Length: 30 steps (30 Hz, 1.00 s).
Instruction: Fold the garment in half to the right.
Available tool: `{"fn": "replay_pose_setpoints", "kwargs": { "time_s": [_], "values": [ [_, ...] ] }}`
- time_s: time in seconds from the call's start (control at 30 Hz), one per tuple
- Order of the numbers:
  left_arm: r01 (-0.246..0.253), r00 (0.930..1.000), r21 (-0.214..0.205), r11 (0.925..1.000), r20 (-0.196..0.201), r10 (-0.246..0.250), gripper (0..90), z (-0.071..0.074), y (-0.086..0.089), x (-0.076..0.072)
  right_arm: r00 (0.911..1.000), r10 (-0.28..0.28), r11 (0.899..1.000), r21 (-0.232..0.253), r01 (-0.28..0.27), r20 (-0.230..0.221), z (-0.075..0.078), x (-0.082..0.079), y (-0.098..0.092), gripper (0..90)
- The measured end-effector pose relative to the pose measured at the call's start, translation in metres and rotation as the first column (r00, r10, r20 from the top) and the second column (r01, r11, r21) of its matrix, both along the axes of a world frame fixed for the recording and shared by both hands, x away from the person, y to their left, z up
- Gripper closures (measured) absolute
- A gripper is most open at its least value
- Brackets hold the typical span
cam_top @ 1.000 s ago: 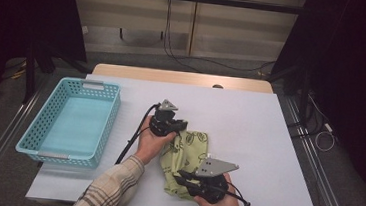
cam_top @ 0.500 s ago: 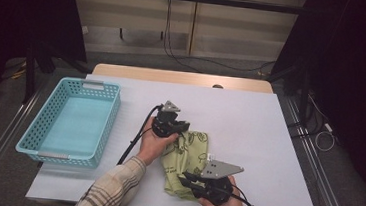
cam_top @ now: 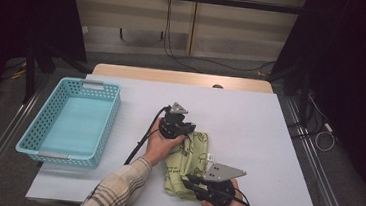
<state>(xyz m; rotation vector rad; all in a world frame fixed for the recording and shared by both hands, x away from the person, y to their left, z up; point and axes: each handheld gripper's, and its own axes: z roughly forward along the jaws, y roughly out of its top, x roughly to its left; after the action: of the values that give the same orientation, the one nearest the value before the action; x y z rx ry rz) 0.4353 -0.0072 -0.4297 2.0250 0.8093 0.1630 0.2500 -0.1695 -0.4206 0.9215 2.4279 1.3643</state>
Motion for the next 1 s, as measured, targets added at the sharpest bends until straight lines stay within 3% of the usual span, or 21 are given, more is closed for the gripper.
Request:
{"fn": "replay_pose_setpoints", "kwargs": {
  "time_s": [0.57,0.87,1.0],
  "values": [
    [0.013,0.9998,0.023,0.9997,-0.016,-0.012,83.8,-0.005,-0.011,0.003,0.9992,-0.04,0.999,-0.007,0.04,0.002,-0.006,-0.003,-0.008,78.4],
    [0.056,0.9983,0.084,0.9949,0.008,-0.057,83.7,-0.003,-0.02,0.007,0.9982,-0.059,0.998,-0.018,0.059,-0.012,-0.007,-0.005,-0.016,78.7],
    [0.059,0.9982,0.088,0.9944,0.0,-0.059,83.7,-0.004,-0.025,0.006,0.9981,-0.059,0.998,-0.027,0.059,-0.014,-0.008,-0.006,-0.018,79.1]
  ]
}}
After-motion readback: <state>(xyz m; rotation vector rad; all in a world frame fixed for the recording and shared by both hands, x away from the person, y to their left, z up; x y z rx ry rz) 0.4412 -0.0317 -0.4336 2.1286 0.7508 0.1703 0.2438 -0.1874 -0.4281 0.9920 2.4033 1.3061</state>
